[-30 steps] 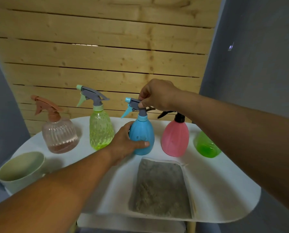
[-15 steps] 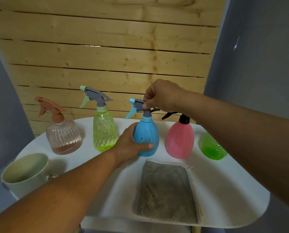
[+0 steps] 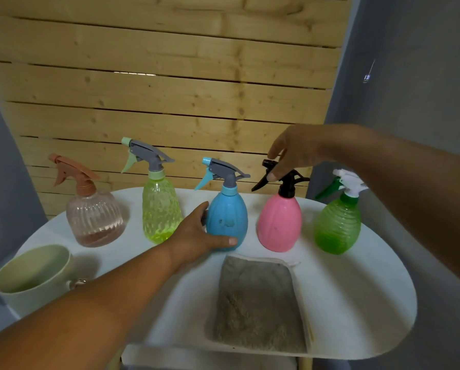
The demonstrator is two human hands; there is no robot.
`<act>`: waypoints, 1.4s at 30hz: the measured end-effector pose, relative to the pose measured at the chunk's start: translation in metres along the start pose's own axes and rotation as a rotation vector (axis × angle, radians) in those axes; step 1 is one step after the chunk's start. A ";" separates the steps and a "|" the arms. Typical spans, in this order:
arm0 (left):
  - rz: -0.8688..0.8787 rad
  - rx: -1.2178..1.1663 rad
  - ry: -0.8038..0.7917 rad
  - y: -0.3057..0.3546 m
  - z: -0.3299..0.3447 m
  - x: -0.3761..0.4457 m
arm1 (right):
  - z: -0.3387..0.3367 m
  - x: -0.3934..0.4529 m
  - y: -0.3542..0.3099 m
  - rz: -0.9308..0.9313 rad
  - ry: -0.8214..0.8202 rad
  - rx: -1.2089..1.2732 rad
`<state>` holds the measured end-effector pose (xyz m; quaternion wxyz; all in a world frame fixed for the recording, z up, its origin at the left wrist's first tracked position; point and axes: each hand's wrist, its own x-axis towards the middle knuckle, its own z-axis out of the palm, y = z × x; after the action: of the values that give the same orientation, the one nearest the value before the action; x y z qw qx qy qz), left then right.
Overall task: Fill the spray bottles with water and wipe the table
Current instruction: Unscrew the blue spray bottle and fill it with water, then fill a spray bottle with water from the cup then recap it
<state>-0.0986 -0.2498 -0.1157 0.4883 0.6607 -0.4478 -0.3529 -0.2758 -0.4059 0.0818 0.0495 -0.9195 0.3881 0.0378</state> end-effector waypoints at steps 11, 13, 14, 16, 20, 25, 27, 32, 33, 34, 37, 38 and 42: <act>-0.043 0.101 0.066 0.033 -0.009 -0.034 | -0.022 -0.024 -0.008 0.025 0.033 -0.072; -0.008 0.090 0.068 0.046 -0.009 -0.049 | -0.055 -0.046 -0.022 0.025 0.082 -0.091; 0.021 0.077 0.080 0.054 -0.010 -0.061 | -0.070 -0.061 -0.031 0.016 0.107 -0.084; 0.078 0.044 0.084 0.069 -0.011 -0.082 | -0.093 -0.084 -0.051 -0.019 0.137 -0.034; 0.199 -0.043 0.079 0.103 -0.020 -0.141 | -0.112 -0.135 -0.099 -0.147 0.150 0.150; 0.274 -0.019 0.157 0.105 -0.045 -0.233 | -0.081 -0.186 -0.159 -0.327 0.092 0.408; 0.253 0.036 0.204 0.089 -0.053 -0.269 | -0.053 -0.196 -0.173 -0.367 0.042 0.522; 0.108 0.097 0.303 0.027 -0.072 -0.352 | 0.048 -0.219 -0.209 -0.388 -0.127 0.879; 0.080 0.107 0.302 0.017 -0.075 -0.367 | 0.067 -0.223 -0.216 -0.388 -0.177 0.918; 0.053 0.110 0.297 0.010 -0.079 -0.377 | 0.082 -0.225 -0.222 -0.379 -0.211 0.943; 0.028 0.096 0.311 -0.011 -0.086 -0.401 | 0.118 -0.229 -0.236 -0.314 -0.253 0.963; 0.023 0.070 0.317 -0.016 -0.087 -0.407 | 0.125 -0.229 -0.238 -0.295 -0.259 0.969; 0.008 -0.069 0.327 -0.026 -0.090 -0.419 | 0.143 -0.233 -0.243 -0.265 -0.254 1.049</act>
<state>-0.1571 0.1754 -0.1039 0.5786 0.6904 -0.3524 -0.2538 -0.2678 -0.0546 -0.0196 0.5513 -0.8009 0.2268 -0.0567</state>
